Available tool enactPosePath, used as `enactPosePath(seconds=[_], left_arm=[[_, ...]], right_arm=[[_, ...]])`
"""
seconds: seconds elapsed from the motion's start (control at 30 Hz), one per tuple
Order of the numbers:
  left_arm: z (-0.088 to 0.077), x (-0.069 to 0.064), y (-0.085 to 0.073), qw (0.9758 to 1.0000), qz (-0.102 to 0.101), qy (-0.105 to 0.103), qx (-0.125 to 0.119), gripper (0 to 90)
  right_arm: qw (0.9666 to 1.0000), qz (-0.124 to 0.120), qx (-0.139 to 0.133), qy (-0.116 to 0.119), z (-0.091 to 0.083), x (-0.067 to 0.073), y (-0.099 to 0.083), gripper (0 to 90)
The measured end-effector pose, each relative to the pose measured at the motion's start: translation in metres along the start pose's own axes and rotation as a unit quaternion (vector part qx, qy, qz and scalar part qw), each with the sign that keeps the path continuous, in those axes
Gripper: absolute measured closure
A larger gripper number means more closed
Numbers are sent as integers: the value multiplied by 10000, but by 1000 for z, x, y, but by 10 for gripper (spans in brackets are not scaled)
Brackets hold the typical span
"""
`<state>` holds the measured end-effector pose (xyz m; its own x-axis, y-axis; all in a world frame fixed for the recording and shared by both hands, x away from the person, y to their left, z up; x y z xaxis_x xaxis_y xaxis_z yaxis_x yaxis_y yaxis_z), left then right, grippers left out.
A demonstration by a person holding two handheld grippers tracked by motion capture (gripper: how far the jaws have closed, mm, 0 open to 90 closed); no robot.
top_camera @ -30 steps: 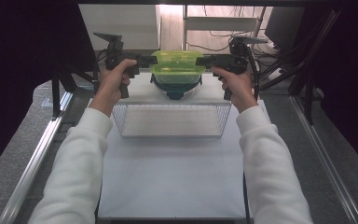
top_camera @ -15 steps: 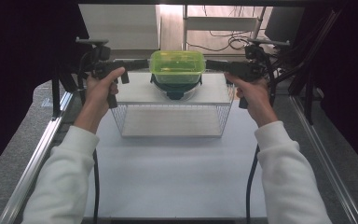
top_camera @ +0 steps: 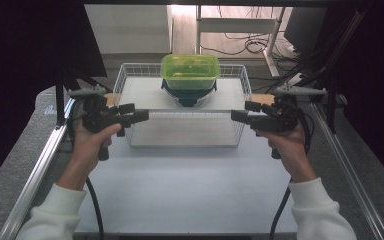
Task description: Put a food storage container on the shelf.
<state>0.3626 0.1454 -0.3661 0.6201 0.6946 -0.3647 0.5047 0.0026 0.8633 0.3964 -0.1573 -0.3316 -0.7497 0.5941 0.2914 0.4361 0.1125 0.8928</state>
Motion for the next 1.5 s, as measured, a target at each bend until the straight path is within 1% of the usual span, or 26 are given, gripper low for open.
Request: enactPosePath(seconds=[0.03, 0.07, 0.13, 0.2, 0.3, 0.33, 0.4, 0.47, 0.53, 0.57, 0.63, 0.67, 0.7, 0.77, 0.83, 0.87, 0.97, 1.0, 1.03, 1.13, 1.23, 1.33, 1.4, 1.5], left_arm=[[-1, 0, -6, 10000, 39, 66, -6, 220], [-2, -1, -14, 9999, 84, 124, 3, 220], [-3, -3, -32, 9998, 103, 177, -54, 222], [-2, -3, -52, 9996, 139, 246, 21, 224], [1, -2, -81, 9990, 122, 409, 118, 226], [2, -1, -90, 9988, 117, 433, 176, 226], [4, 1, -105, 9983, 77, 519, 256, 226], [7, 2, -119, 9974, 119, 575, 411, 225], [9, 4, -132, 9961, 168, 710, 502, 226], [9, 4, -139, 9955, 198, 731, 573, 225], [10, 4, -153, 9952, 150, 691, 679, 224], [10, 5, -160, 9950, 118, 672, 731, 222], [10, 7, -165, 9945, 94, 677, 794, 222], [10, 11, -175, 9930, 82, 738, 916, 218], [9, 14, -181, 9919, 109, 823, 956, 218], [8, 14, -183, 9917, 103, 826, 978, 218], [7, 15, -186, 9915, 96, 845, 982, 215], [7, 15, -186, 9915, 113, 873, 963, 214], [7, 15, -185, 9915, 131, 884, 950, 213], [6, 14, -184, 9914, 163, 914, 919, 210], [7, 14, -185, 9903, 228, 979, 955, 207], [8, 14, -186, 9893, 300, 1024, 996, 206], [8, 15, -186, 9884, 336, 1083, 1011, 204], [9, 16, -184, 9885, 335, 1091, 992, 201]], right_arm=[[10000, -39, 29, 1, -1, 2, -9, 209], [10000, -65, 33, 2, -2, 3, -14, 209], [9999, -118, 36, -2, -4, 6, -26, 209], [9999, -153, 13, -28, -6, 7, -39, 210], [9994, -285, 89, -169, -7, 7, -61, 209], [9992, -314, 132, -209, -8, 7, -68, 209], [9989, -349, 152, -257, -10, 8, -82, 209], [9986, -374, 147, -329, -12, 7, -95, 210], [9988, -312, 181, -337, -11, 7, -111, 212], [9988, -276, 218, -340, -11, 7, -120, 218], [9987, -213, 343, -319, -11, 8, -137, 222], [9981, -182, 472, -346, -11, 6, -152, 223], [9981, -182, 472, -346, -11, 6, -152, 223], [9975, -133, 569, -388, -11, 2, -164, 223], [9973, -53, 600, -426, -12, 0, -174, 223], [9969, -51, 641, -447, -12, -2, -180, 223], [9954, -66, 787, -551, -11, -7, -193, 223], [9949, -66, 853, -536, -10, -7, -196, 223], [9946, -76, 908, -489, -9, -6, -197, 223], [9953, -109, 864, -421, -9, -3, -194, 223], [9949, -125, 876, -477, -10, -5, -195, 223], [9945, -69, 880, -559, -10, -8, -197, 213], [9940, -85, 914, -604, -10, -10, -198, 203], [9927, -139, 998, -667, -9, -11, -202, 171]])
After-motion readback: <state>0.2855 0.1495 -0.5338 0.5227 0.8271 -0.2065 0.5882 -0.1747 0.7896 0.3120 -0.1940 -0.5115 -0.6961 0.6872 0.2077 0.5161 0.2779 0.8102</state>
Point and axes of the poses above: each handheld gripper's, and its own axes: z roughly forward along the jaws, y roughly out of its top, x roughly to its left, the point moved 9 cm from there along z, roughly forward along the jaws, and after that the axes turned 1 degree about z, right-handed, at the moved point
